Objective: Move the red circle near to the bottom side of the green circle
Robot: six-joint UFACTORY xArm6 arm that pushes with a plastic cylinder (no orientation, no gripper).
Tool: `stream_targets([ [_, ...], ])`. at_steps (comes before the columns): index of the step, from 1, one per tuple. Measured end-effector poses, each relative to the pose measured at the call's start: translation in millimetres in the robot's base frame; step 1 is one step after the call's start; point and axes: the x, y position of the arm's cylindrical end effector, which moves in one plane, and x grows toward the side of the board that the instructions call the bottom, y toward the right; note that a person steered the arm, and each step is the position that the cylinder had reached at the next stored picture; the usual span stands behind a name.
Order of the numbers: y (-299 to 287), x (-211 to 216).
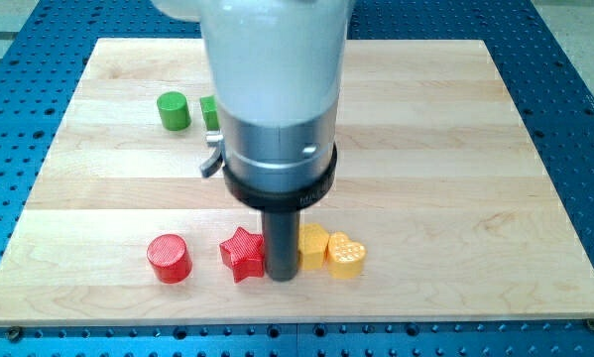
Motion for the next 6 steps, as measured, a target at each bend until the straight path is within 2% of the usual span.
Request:
stream_targets([
  [1, -10, -16],
  [2, -33, 27],
  [3, -27, 44],
  [5, -144, -2],
  [6, -147, -22],
])
